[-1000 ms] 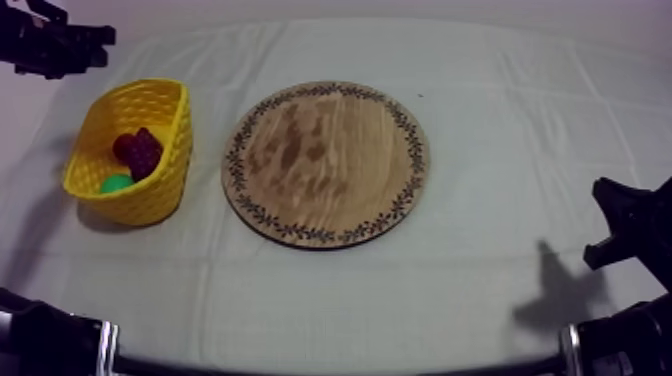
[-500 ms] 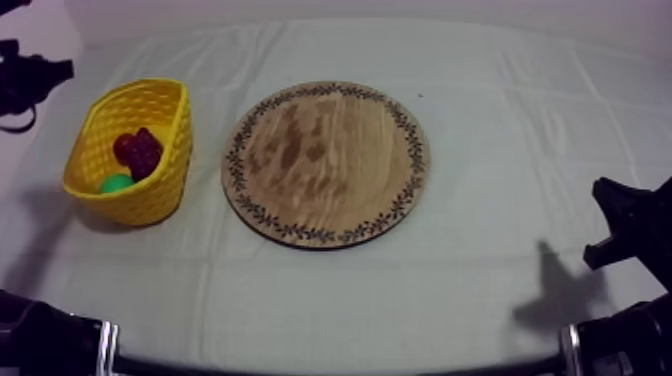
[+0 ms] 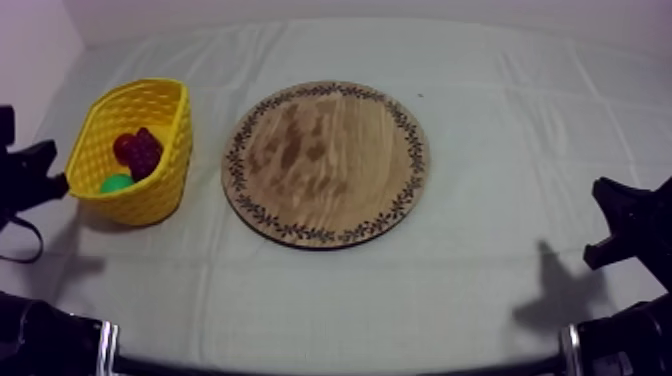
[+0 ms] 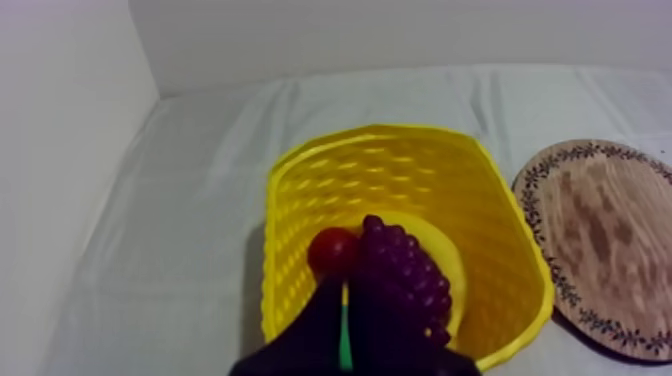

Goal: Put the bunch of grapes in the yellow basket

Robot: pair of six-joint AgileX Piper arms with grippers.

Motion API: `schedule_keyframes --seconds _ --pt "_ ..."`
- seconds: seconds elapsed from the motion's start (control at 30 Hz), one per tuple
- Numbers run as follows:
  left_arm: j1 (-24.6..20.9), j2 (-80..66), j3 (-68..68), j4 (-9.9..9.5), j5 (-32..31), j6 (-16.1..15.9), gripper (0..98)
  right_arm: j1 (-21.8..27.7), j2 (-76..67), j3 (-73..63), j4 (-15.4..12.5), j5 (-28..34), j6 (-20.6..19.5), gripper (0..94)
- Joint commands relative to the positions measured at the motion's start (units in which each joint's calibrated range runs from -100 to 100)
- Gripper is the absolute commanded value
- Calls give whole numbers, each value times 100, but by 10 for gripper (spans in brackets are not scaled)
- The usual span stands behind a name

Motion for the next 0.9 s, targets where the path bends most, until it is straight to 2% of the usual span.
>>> schedule_keyframes --seconds 0.0,0.43,0.87 --pt "7 -601 409 -13 -3 -8 0 2 -1 -3 1 0 -3 4" --pt "81 -2083 1021 -62 526 -33 0 2 -1 -3 1 0 -3 4" --pt "121 -2363 1174 -25 610 -63 0 2 -1 -3 1 0 0 4"
